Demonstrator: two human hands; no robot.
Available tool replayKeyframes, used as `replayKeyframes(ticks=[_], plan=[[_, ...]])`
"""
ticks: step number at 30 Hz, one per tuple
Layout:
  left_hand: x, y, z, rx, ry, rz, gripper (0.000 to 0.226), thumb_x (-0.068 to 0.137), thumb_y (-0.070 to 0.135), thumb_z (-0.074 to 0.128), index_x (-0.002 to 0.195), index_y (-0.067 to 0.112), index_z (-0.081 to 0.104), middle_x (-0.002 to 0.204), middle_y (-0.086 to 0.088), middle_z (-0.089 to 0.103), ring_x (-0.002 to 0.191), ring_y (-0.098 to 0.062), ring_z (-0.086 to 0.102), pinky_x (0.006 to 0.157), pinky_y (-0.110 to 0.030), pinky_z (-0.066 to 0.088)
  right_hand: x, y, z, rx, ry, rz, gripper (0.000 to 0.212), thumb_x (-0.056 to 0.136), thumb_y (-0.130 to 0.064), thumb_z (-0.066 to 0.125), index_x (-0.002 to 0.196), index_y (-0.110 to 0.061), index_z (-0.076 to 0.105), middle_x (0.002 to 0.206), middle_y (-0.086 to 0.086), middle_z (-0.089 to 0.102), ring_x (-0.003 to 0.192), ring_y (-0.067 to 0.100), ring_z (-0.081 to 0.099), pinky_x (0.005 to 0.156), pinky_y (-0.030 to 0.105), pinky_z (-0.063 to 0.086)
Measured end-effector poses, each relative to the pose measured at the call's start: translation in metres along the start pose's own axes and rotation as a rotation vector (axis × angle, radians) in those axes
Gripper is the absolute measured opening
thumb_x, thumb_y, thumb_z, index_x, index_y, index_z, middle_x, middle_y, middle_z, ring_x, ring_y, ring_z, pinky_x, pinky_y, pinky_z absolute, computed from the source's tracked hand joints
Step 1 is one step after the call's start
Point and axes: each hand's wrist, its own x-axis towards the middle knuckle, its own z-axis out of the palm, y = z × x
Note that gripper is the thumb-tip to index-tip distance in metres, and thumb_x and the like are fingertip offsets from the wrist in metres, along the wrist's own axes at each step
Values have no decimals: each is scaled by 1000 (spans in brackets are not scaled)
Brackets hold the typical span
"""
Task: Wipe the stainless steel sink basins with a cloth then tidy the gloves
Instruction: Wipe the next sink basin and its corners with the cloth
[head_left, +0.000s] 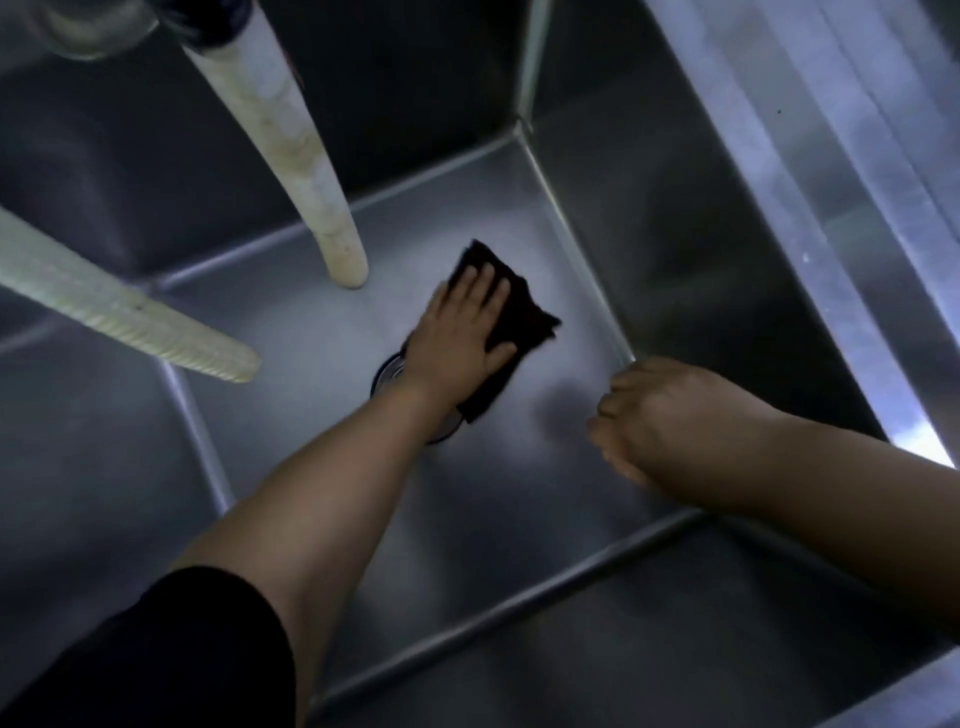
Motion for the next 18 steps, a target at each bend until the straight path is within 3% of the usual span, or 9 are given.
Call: replayKeyframes(ticks=[3, 6, 8, 11, 13, 15, 18], plan=[[6, -47, -7, -44, 9, -207, 78, 91, 57, 33, 151, 20, 1, 160, -5, -4, 146, -22, -5, 116, -40, 0, 9, -8, 13, 28, -67, 22, 22, 57, -18, 79, 54, -20, 57, 53, 0, 59, 52, 23, 57, 52, 27, 47], [-24, -82, -5, -105, 64, -396, 76, 92, 54, 33, 151, 18, 3, 159, -8, 1, 146, -23, -2, 117, -42, 0, 15, -19, 25, 75, -159, 35, 11, 77, -20, 65, 68, -21, 59, 69, 0, 64, 67, 23, 59, 64, 30, 46], [-59, -90, 1, -116, 106, -475, 74, 92, 50, 35, 151, 16, 7, 159, -9, 2, 146, -22, -3, 118, -39, -3, 16, -25, 27, 117, -156, 34, 9, 80, -21, 63, 72, -21, 60, 72, -1, 64, 69, 22, 59, 65, 30, 45], [-117, -79, 15, -119, 150, -577, 71, 92, 42, 46, 150, 12, 18, 158, -13, 13, 145, -28, 10, 117, -43, 6, 16, -30, 28, 143, -236, 50, 10, 89, -22, 52, 84, -20, 60, 85, 1, 65, 82, 23, 57, 73, 31, 41], [-150, -57, 24, -83, 115, -605, 68, 91, 42, 44, 147, 8, 26, 154, -18, 22, 143, -33, 20, 115, -48, 15, 11, -30, 27, 144, -173, 46, 10, 75, -22, 69, 69, -21, 62, 68, -1, 64, 66, 21, 59, 62, 26, 44], [-173, -29, 32, -97, 43, -597, 71, 87, 46, 35, 144, 4, 32, 151, -23, 28, 140, -38, 26, 112, -53, 22, 7, -28, 26, 151, -127, 54, 25, 53, -22, 84, 53, -20, 59, 52, -3, 59, 50, 18, 58, 50, 21, 45], [-186, 18, 42, -107, -53, -514, 75, 82, 50, 36, 140, 3, 39, 146, -28, 32, 135, -45, 32, 107, -60, 27, 4, -28, 26, 125, -141, 59, 31, 44, -25, 88, 50, -20, 59, 49, -1, 59, 48, 18, 58, 48, 20, 47]])
